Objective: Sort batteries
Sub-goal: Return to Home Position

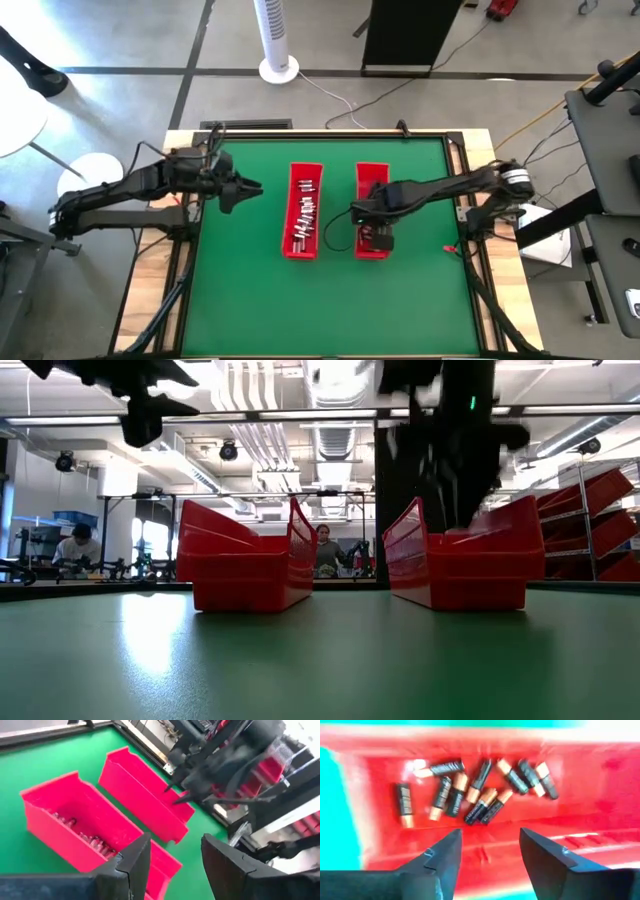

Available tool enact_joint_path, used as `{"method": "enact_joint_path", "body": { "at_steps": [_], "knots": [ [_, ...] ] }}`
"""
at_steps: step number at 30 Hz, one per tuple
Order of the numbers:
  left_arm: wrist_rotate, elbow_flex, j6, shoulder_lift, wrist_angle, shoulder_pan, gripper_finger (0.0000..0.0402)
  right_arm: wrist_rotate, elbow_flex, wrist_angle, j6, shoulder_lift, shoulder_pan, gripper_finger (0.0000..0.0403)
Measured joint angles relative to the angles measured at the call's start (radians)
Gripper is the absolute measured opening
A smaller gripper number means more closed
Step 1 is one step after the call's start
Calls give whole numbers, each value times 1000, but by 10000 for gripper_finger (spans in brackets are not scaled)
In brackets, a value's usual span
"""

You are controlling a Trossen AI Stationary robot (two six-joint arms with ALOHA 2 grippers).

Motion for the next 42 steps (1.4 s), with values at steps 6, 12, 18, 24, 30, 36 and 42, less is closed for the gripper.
{"method": "enact_joint_path", "body": {
  "at_steps": [6, 12, 18, 24, 30, 36, 42],
  "knots": [
    [-1, 2, 54, 59, 8, 1, 156, 5, 101, -11, 75, -186, 31, 206],
    [-3, 3, 104, 114, -6, 0, 156, 10, 134, 76, 96, -339, 29, 191],
    [-17, 0, 136, 130, 61, -6, 155, 89, 93, 325, -2, -409, 29, 133],
    [-172, -40, 310, 135, 379, -65, 155, -19, -80, 674, -125, -406, 17, 30],
    [-278, -100, 418, 156, 571, -176, 155, -22, -280, 1105, -159, -461, 14, 11],
    [-461, -157, 477, 43, 556, -309, 155, 6, -429, 1176, -237, -715, -5, 10],
    [-518, -250, 503, -157, 506, -360, 155, 3, -496, 873, -91, -906, -29, 13]
  ]
}}
